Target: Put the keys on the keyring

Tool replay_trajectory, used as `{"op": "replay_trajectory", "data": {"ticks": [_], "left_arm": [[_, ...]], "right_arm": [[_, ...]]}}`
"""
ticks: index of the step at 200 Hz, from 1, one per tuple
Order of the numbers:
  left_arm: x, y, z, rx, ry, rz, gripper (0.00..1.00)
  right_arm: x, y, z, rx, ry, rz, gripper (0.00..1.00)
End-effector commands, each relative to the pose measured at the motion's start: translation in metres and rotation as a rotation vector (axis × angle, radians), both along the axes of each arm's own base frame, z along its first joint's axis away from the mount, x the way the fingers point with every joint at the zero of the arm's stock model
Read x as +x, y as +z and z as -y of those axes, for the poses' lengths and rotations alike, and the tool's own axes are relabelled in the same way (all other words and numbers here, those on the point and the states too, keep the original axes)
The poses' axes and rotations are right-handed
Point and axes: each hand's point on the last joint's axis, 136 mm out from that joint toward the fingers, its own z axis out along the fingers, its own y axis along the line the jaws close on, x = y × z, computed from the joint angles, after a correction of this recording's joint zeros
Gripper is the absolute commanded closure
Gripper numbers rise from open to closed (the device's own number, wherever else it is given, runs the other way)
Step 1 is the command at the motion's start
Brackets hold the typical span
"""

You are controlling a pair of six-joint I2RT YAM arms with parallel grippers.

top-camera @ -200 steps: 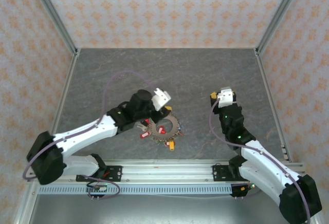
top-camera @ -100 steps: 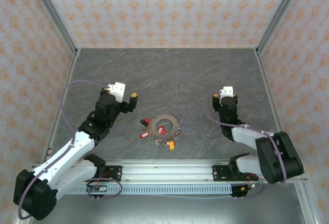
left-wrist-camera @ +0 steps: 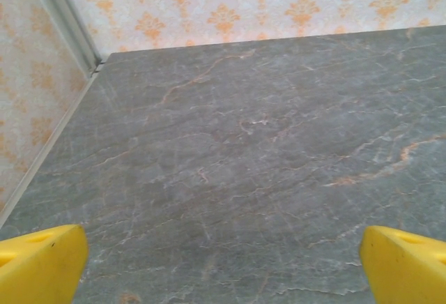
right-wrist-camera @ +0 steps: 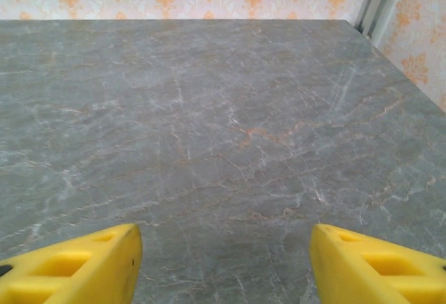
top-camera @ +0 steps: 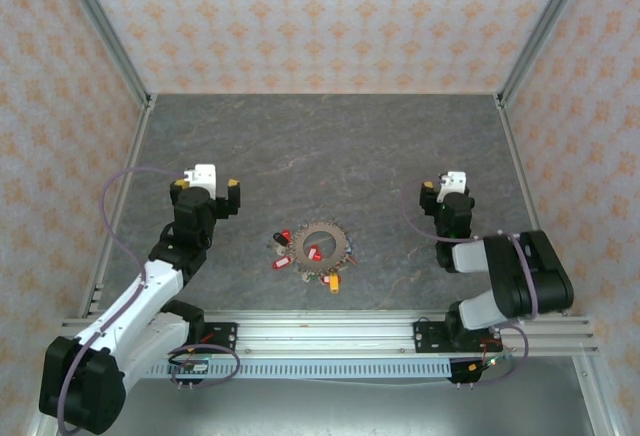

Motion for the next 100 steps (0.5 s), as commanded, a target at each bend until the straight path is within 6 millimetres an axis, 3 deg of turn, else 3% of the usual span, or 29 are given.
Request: {"op": "replay_trajectory", "data": {"ticks": [1, 22, 33, 100], "left_arm": [[0.006, 0.002, -0.012, -0.008, 0.039, 0.045, 0.00], [0.011, -0.009, -0.020, -0.014, 0.053, 0.033, 0.00], [0.015, -0.015, -0.022, -0.015, 0.053, 0.029, 0.00], [0.052, -0.051, -0.013, -0.078, -0.058, 0.064, 0.00]], "right_arm": [[0.007, 0.008, 0.001, 0.054, -0.011, 0.017, 0.34], [0.023, 0.008, 0.019, 0.054, -0.137, 0.004, 0.20], [0.022, 0.007, 0.032, 0.072, -0.211, -0.042, 0.00], [0.024, 0.006, 0.027, 0.080, -0.164, -0.034, 0.01]]}}
